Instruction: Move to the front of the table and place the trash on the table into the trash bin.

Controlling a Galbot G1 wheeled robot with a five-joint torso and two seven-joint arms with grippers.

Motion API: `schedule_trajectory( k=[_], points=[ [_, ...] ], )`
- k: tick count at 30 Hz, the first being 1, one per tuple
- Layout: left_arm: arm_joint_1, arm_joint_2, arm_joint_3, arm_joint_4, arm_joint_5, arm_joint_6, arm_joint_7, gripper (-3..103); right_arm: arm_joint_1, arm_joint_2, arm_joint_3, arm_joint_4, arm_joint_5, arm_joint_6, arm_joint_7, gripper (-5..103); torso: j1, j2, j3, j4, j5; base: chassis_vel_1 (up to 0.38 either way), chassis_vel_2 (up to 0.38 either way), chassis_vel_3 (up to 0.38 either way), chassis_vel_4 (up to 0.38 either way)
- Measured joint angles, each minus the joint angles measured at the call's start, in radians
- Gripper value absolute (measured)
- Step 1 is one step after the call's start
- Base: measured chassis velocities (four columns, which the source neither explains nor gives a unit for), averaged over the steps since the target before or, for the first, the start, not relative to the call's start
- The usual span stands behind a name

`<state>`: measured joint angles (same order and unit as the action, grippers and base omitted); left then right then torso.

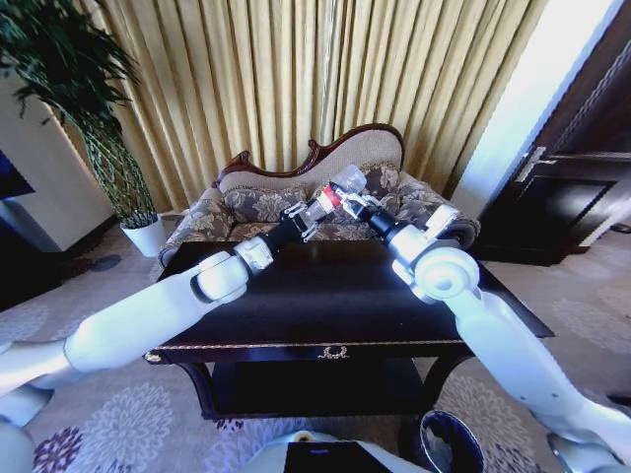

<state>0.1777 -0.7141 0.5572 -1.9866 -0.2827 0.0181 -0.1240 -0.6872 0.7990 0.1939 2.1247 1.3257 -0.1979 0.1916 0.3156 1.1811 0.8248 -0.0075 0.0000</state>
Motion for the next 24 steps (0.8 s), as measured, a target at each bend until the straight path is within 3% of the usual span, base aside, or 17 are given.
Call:
schedule_trajectory(
  k=[2, 4, 10, 12, 14, 18, 19, 21, 23, 24],
  points=[
    [0.003, 0.002, 0.0, -0.004, -0.003, 0.0, 0.004, 28, -0.007, -0.004, 0.006, 0.001, 0.0, 0.0, 0.0, 47, 0.0, 0.0, 0.0, 0.0, 0.0, 0.0, 0.0, 0.0, 0.0],
    [0.014, 0.013, -0.001, -0.015, -0.007, -0.004, 0.02, 42, -0.033, -0.013, 0.037, -0.004, -0.004, 0.004, 0.007, 46, 0.0, 0.0, 0.0, 0.0, -0.0002, 0.0, 0.0, 0.0, 0.0],
    [0.023, 0.019, -0.001, -0.022, -0.023, -0.009, 0.024, 58, -0.074, -0.017, 0.071, -0.004, -0.01, 0.004, 0.008, 36, 0.0, 0.0, 0.0, 0.0, 0.0001, 0.0, 0.0, 0.0, 0.0],
    [0.029, 0.019, -0.004, -0.029, -0.061, -0.013, 0.026, 69, -0.091, -0.024, 0.089, -0.01, -0.025, 0.004, 0.007, 30, 0.0, 0.0, 0.0, 0.0, 0.0, 0.0, 0.0, 0.0, 0.0],
    [0.033, 0.02, -0.01, -0.033, -0.082, -0.012, 0.025, 69, -0.096, -0.028, 0.095, -0.014, -0.034, 0.004, 0.007, 27, 0.0, 0.0, 0.0, 0.0001, 0.0, 0.0, 0.0, 0.0, 0.0],
    [0.082, 0.038, -0.1, -0.06, -0.229, 0.038, -0.009, 90, -0.144, -0.062, 0.145, -0.043, -0.113, 0.004, 0.007, 24, 0.0, 0.0, 0.0, -0.0001, 0.0002, 0.0, 0.0, 0.0, 0.0],
    [0.082, 0.038, -0.1, -0.06, -0.229, 0.038, -0.009, 90, -0.144, -0.062, 0.145, -0.043, -0.113, 0.004, 0.007, 24, 0.0, 0.0, 0.0, -0.0001, 0.0002, 0.0, 0.0, 0.0, 0.0],
    [0.134, 0.055, -0.168, -0.064, -0.331, 0.073, -0.065, 98, -0.17, -0.076, 0.167, -0.054, -0.147, 0.005, 0.022, 24, 0.0, 0.0, 0.0, -0.0003, 0.0002, 0.0, 0.0, 0.0, 0.0],
    [0.206, 0.071, -0.274, -0.072, -0.429, 0.128, -0.121, 100, -0.2, -0.086, 0.184, -0.063, -0.2, 0.009, 0.061, 24, 0.0, 0.0, 0.0, 0.0, -0.0001, 0.0, 0.0, 0.0, 0.0],
    [0.206, 0.071, -0.274, -0.072, -0.429, 0.128, -0.121, 100, -0.2, -0.086, 0.184, -0.063, -0.2, 0.009, 0.061, 24, 0.0, 0.0, 0.0, 0.0, -0.0001, 0.0, 0.0, 0.0, 0.0]
  ],
)
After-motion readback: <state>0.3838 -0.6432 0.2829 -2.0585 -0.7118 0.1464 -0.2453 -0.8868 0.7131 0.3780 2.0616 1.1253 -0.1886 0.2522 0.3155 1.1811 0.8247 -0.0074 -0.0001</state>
